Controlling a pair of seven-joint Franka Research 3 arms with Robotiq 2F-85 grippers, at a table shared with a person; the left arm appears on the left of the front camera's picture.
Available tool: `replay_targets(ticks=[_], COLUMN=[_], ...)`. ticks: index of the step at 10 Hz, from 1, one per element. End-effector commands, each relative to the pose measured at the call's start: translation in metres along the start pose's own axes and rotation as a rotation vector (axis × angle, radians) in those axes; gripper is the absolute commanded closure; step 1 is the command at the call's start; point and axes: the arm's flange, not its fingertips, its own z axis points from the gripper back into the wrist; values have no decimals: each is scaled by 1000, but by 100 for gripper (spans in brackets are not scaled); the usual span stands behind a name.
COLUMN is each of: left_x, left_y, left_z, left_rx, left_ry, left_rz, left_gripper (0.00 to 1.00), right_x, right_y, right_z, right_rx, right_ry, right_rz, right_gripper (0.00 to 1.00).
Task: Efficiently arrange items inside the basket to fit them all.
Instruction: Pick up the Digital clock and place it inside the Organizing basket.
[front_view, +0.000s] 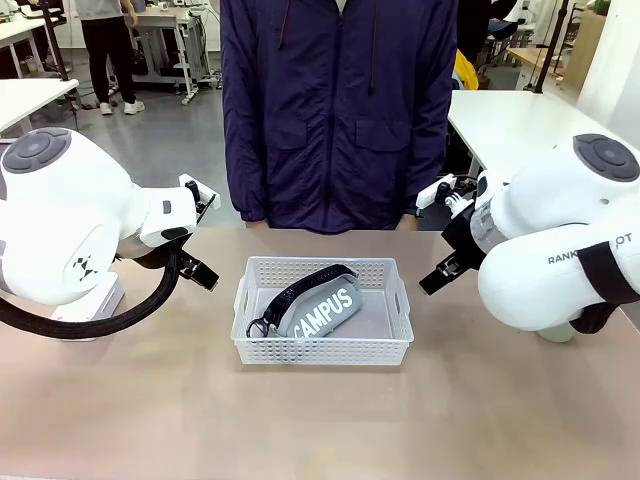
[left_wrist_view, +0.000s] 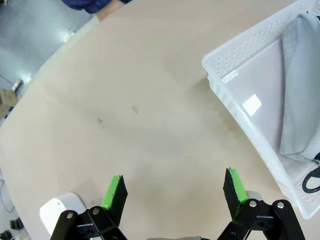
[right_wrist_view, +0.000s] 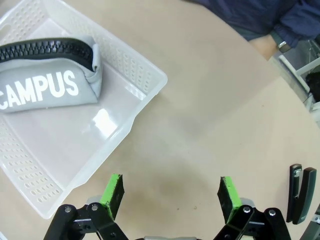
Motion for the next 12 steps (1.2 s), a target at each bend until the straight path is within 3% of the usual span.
replay_targets(ticks=[1,3,5,6,7,9,12], left_x=[-8,-18,-33,-43,-55,-95,-166], left_y=[4,12,24,33,47,87,163], left_z=[11,33,79,100,125,178,234], left_rx=[-78,-180,-276,-360,-497,-736,-785], left_ry=[19,104,150,134,22,-178,-369], left_rz=[26,38,188,227,260,336,455], left_gripper=[0,0,0,0,0,0,0], right_x=[2,-2,-12,-11,-24,-65,-151], right_y=[-1,-4,-20,-29,-40,-74,-143], right_z=[7,36,90,117,150,220,285], right_rx=[35,164,375,384,474,626,733], right_ry=[58,111,123,108,-6,-135,-347], right_rz=[-33,-117,-264,-489,-456,-489,-666], right_gripper=[0,0,0,0,0,0,0])
